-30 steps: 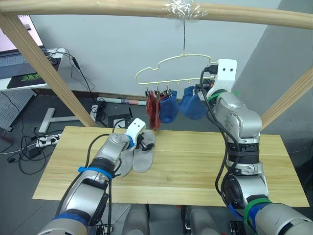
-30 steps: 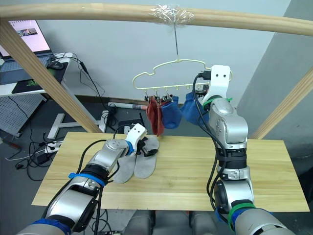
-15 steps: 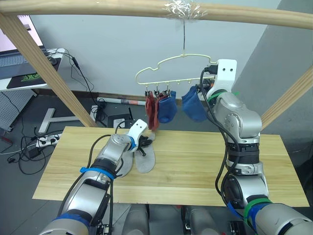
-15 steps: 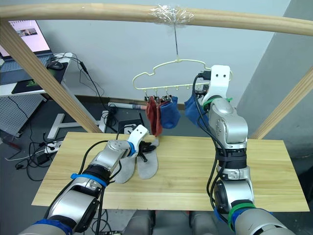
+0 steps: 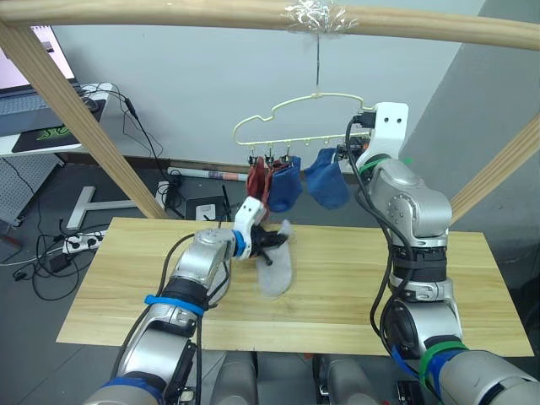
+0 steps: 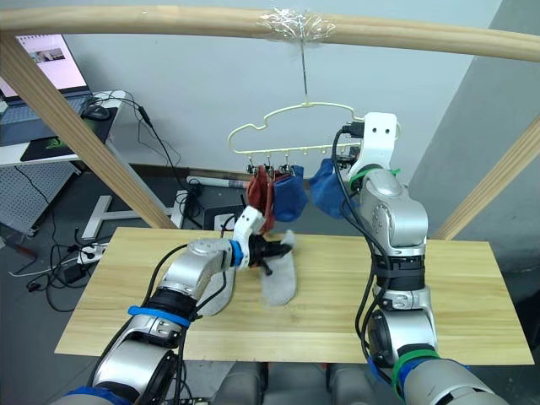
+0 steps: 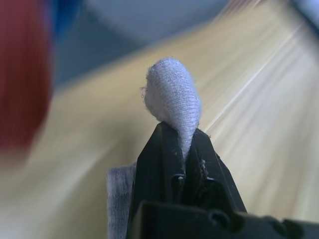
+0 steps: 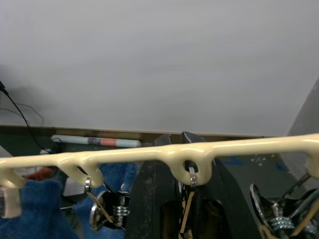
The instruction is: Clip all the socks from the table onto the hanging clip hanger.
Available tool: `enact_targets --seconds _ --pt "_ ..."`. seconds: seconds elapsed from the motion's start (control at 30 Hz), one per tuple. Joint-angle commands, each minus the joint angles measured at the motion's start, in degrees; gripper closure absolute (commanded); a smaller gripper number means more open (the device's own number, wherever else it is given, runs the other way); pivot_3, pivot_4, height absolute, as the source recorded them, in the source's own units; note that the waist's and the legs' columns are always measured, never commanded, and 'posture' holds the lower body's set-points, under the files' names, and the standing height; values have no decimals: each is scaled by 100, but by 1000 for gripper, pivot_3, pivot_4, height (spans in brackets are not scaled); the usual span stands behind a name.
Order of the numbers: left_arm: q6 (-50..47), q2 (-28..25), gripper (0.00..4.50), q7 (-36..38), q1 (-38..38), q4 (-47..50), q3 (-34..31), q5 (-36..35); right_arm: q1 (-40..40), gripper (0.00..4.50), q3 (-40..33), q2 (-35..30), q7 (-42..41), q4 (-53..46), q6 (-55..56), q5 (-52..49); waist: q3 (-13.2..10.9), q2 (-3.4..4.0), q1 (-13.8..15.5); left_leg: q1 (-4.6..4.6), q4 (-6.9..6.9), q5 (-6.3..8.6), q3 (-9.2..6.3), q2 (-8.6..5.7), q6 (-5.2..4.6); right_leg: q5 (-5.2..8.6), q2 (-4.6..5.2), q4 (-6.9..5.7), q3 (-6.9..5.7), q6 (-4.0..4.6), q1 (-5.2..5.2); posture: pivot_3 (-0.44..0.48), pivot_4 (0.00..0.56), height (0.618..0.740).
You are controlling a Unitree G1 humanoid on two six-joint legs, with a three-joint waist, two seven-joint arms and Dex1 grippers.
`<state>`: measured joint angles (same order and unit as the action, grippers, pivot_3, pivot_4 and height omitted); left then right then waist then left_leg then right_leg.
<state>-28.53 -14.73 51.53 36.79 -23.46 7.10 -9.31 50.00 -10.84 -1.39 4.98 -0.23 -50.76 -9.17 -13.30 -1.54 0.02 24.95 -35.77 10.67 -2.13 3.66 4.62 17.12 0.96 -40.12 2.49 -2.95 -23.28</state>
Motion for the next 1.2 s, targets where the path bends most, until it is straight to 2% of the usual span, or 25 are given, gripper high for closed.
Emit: enact_targets --seconds 0.03,0.27,0.57,0.83,1.2 --pt "-413 212 4490 -36 217 578 -98 -399 265 4452 -191 108 89 -444 -89 -252 0 0 1 0 0 0 0 0 0 0 0 0 0 0 0 92 155 740" --pt "-458 684 4490 -230 715 573 72 -462 393 4452 -388 213 227 -588 -399 -454 0 0 -9 0 1 0 0 -1 0 0 0 2 0 0 0 76 152 740" --pt "345 1215 4490 -660 1404 -711 78 -209 446 4452 -380 239 284 -646 -549 -549 0 0 -26 -1 2 0 1 -1 -1 0 -1 3 1 0 -1 71 147 740" --pt "884 1427 4490 -756 1882 -1539 -23 -154 441 4452 -361 246 285 -674 -615 -573 0 0 -28 2 3 0 2 -2 -1 0 -1 10 2 0 -1 68 149 740" --pt "1212 1521 4490 -765 2285 -2002 -198 -137 394 4452 -343 254 306 -729 -663 -603 0 0 -33 3 4 0 2 -2 -1 0 -1 11 1 0 -1 63 150 740"
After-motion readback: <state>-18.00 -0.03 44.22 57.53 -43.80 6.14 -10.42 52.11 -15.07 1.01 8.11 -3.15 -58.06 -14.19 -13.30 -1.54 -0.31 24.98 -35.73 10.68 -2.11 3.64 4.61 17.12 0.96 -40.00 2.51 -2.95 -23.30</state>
